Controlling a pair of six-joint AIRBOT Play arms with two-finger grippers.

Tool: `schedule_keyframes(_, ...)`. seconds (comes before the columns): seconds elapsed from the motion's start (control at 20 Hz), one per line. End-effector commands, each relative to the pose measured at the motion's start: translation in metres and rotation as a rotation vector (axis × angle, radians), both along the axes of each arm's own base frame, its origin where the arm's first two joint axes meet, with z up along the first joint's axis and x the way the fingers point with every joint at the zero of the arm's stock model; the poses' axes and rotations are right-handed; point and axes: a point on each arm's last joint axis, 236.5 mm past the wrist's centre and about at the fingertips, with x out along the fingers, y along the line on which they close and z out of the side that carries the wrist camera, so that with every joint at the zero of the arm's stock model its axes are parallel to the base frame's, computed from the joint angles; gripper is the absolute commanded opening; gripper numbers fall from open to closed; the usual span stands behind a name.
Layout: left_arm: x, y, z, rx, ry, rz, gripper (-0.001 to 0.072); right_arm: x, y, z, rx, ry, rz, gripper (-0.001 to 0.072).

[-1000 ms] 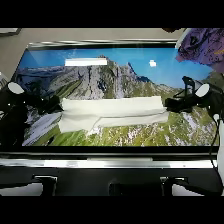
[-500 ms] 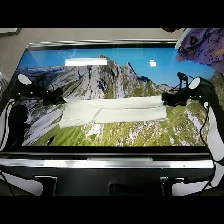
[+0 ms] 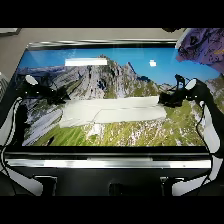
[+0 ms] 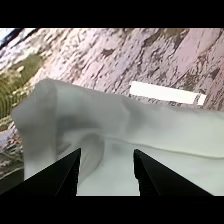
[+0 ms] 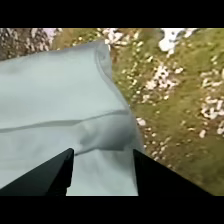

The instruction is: Fold the clothes and pants, and hang the long-sleeved shirts on hangers.

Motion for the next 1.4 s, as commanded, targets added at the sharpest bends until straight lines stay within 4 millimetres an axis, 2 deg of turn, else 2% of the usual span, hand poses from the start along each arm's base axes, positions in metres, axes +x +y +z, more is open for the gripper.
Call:
schedule_keyframes(0.0,0.009,0.0,0.021,0.0,-0.041,-0.01,0.0399,-0.007,-0.019,0.023,0.058,0.054,-0.06,0.0487)
schedule_keyframes(0.1,0.012,0.004,0.042,0.004,-0.063,-0.02,0.0398,-0.014,-0.041,0.033,0.188,0.072,-0.153,0.0499)
schedule_keyframes(0.15,0.013,0.006,0.05,0.006,-0.076,-0.024,0.0399,-0.018,-0.048,0.034,0.279,0.088,-0.19,0.056)
schedule_keyframes(0.2,0.014,0.007,0.057,0.01,-0.089,-0.024,0.0398,-0.021,-0.05,0.033,0.36,0.097,-0.206,0.0598)
schedule_keyframes(0.3,0.014,0.011,0.065,0.021,-0.105,-0.022,0.0399,-0.027,-0.049,0.021,0.461,0.129,-0.199,0.0598)
schedule_keyframes(0.5,0.01,0.014,0.066,0.036,-0.097,-0.029,0.0398,-0.031,-0.029,-0.009,0.477,0.186,-0.122,0.0598)
schedule_keyframes(0.8,0.009,0.012,0.066,0.034,-0.092,-0.034,0.0398,-0.025,0.016,-0.034,0.457,0.218,-0.032,0.0574)
schedule_keyframes(0.85,0.008,0.012,0.066,0.033,-0.09,-0.035,0.0398,-0.023,0.023,-0.036,0.446,0.213,-0.016,0.0526)
schedule_keyframes(0.9,0.008,0.01,0.066,0.027,-0.09,-0.035,0.0398,-0.02,0.029,-0.038,0.431,0.2,0.002,0.0436)
schedule_keyframes(1.0,0.009,0.003,0.07,-0.009,-0.093,-0.033,0.0394,-0.017,0.039,-0.038,0.42,0.191,0.019,0.0104)
schedule_keyframes(1.05,0.009,-0.006,0.074,-0.044,-0.097,-0.033,0.0389,-0.017,0.04,-0.035,0.42,0.191,0.015,0.003)
schedule_keyframes(1.1,0.01,-0.016,0.078,-0.076,-0.1,-0.038,0.0314,-0.016,0.04,-0.027,0.419,0.19,-0.007,0.003)
schedule_keyframes(1.15,0.009,-0.028,0.08,-0.096,-0.101,-0.053,0.0141,-0.016,0.036,-0.018,0.405,0.188,-0.027,0.003)
schedule_keyframes(1.2,0.007,-0.044,0.081,-0.103,-0.104,-0.078,0.003,-0.018,0.031,-0.005,0.376,0.188,-0.042,0.0029)
schedule_keyframes(1.35,-0.001,-0.104,0.078,-0.117,-0.096,-0.14,0.0016,-0.035,0.014,0.035,0.268,0.191,-0.065,0.0029)
